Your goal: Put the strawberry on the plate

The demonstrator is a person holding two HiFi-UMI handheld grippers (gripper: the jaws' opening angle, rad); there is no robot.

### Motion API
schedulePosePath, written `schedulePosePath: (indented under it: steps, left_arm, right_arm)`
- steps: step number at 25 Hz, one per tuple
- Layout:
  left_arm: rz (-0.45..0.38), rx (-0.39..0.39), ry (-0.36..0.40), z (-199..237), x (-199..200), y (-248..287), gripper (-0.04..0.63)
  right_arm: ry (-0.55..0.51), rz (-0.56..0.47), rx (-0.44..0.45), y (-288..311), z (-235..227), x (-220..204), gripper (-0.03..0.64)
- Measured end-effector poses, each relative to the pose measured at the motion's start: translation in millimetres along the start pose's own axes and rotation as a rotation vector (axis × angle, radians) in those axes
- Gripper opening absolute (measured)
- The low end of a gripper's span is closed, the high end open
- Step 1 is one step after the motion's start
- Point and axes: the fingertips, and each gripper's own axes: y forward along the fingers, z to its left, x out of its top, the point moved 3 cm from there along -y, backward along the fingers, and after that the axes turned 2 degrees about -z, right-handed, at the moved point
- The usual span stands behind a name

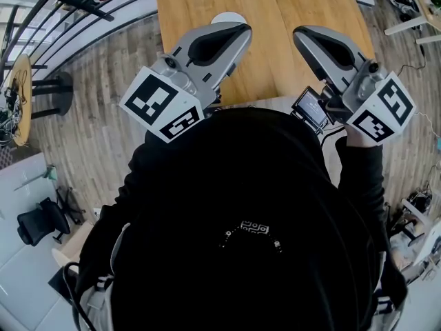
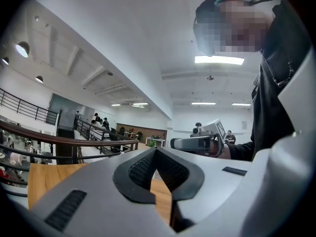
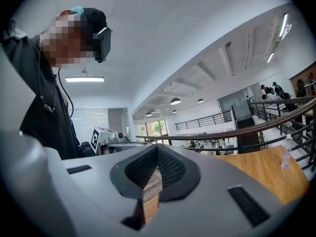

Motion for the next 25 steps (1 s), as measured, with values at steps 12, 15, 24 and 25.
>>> schedulePosePath:
  steps: [12,15,24,25]
  left_arm:
    - [0.015,-0.019,0.011,-2,-6,3,-0.003]
    - [0.017,-0.019,0.028,10,4,-2,-0.002]
    - [-0.099,0.025,0.127,24,57,-38,-0.002]
    - [-0.137,0.030,0.172,24,79,-46,-0.002]
  right_arm:
    - [0.008,-0.002,0.002,4,-4,-3,0.018]
    - [0.005,0.000,-0.014,14,-5,5,0.018]
    - [-0.078,-0.048,-0.122,-1,-1,25,0.017]
    - [-0.120,-0.047,-0.144,-3,3,36,0.018]
